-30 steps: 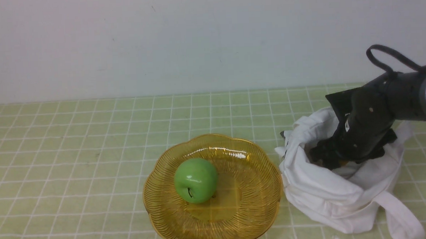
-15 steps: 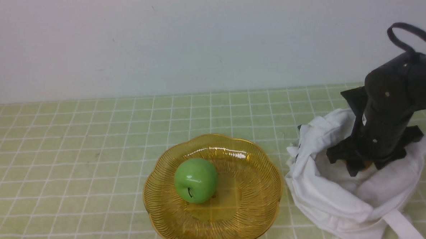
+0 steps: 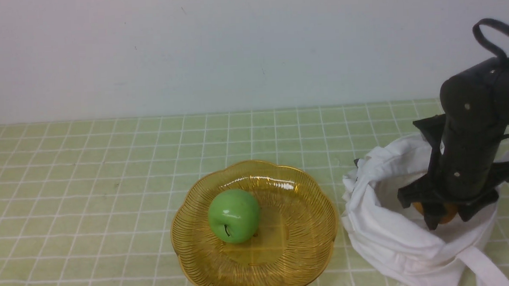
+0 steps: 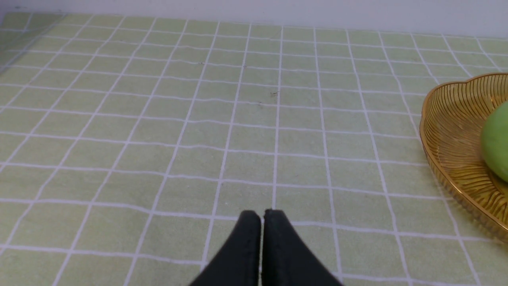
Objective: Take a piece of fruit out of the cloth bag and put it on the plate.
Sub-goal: Use the right arm to put the kiwi into the empty plate on the left
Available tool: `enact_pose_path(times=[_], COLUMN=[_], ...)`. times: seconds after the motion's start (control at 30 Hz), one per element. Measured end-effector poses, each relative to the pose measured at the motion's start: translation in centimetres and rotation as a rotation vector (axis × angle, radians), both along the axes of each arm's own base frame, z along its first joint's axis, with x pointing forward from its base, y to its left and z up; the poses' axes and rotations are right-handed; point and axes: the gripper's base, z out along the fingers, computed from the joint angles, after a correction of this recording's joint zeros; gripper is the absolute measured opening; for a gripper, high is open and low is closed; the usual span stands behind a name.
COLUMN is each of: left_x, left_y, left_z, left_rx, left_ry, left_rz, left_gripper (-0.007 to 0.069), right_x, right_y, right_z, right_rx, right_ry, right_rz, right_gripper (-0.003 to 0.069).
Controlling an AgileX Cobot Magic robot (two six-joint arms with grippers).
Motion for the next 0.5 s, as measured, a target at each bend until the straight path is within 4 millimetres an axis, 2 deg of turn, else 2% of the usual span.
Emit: enact_pose_path(times=[0.2, 0.23, 0.3, 0.5], left_x=[0.0, 0.0, 0.0, 0.0], left_y=[0.0, 0.0, 0.0, 0.0], left_z=[0.0, 0.0, 0.0, 0.0], left_rx=[0.0, 0.0, 0.0, 0.0], left_ry=[0.0, 0.0, 0.0, 0.0], left_rz=[0.0, 0.0, 0.0, 0.0], left_gripper=[-0.0008, -0.0008, -0.0008, -0.0008], right_x=[-0.7, -1.4, -1.8, -4.6], right_y=[-0.2, -0.4, -0.5, -0.2], right_z=[2.4, 3.7, 4.4, 9.2], right_rx=[0.014, 0.02, 0.024, 0.161], right_ry=[-0.048, -0.059, -0.062, -0.146], right_rz=[0.0, -0.006, -0.01, 0.0], right_gripper=[0.0372, 0.0372, 0.0372, 0.0372])
